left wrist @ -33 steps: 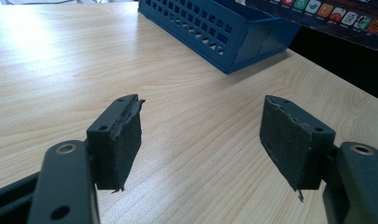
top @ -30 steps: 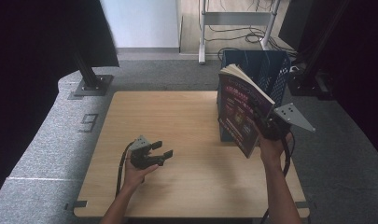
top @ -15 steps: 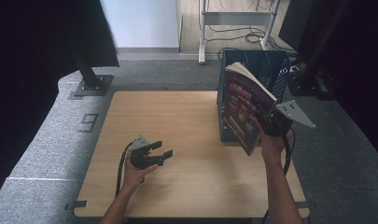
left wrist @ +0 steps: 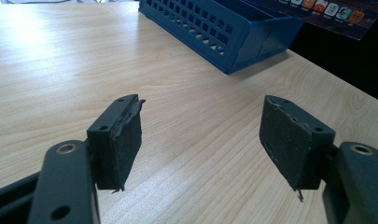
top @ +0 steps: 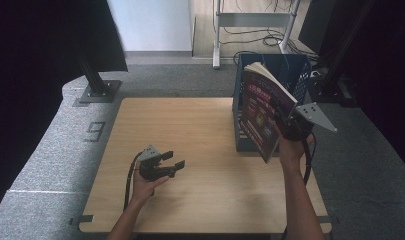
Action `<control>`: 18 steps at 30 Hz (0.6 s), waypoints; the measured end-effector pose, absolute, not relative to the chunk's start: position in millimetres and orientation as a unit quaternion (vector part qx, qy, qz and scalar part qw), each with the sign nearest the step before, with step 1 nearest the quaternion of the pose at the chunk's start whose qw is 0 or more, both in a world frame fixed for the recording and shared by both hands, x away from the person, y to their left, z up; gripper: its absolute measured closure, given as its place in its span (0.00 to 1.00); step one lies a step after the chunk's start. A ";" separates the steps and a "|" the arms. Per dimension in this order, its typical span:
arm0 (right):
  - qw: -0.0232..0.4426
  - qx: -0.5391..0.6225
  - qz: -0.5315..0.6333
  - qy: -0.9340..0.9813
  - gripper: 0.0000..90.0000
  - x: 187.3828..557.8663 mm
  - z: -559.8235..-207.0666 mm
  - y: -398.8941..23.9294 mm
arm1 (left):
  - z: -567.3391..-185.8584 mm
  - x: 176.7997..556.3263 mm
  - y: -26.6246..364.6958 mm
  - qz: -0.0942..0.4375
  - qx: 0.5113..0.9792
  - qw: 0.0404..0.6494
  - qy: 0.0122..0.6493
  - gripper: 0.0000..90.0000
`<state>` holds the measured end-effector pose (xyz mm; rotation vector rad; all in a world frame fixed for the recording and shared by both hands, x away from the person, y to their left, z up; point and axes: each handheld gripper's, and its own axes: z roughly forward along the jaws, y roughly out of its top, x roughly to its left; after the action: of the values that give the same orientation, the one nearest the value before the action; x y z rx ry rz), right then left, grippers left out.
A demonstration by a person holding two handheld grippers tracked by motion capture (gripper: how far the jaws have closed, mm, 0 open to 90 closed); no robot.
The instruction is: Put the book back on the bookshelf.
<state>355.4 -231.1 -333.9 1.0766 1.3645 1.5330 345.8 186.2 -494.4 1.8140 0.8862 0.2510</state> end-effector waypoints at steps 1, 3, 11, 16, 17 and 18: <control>0.402 0.426 0.606 0.539 0.91 356.3 -333.8 -230.8 | -494.3 345.8 186.3 0.105 0.758 0.526 0.371 0.33; 0.404 0.427 0.606 0.536 0.91 359.1 -334.2 -229.8 | -494.3 345.9 186.3 0.105 0.758 0.525 0.372 0.33; 0.406 0.434 0.603 0.532 0.91 370.7 -334.7 -225.8 | -494.9 346.5 186.5 0.105 0.759 0.524 0.372 0.33; 0.410 0.442 0.599 0.527 0.91 376.4 -335.0 -225.5 | -494.9 346.7 186.8 0.104 0.758 0.525 0.372 0.33; 0.410 0.443 0.599 0.525 0.91 377.5 -335.0 -225.5 | -494.9 346.7 186.8 0.104 0.758 0.524 0.373 0.33; 0.410 0.445 0.599 0.524 0.91 378.9 -334.9 -225.6 | -494.6 346.7 187.1 0.104 0.760 0.523 0.371 0.33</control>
<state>378.9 -225.6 -334.9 1.1201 1.3204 1.5078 346.7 187.1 -494.6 1.8195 0.8894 0.2495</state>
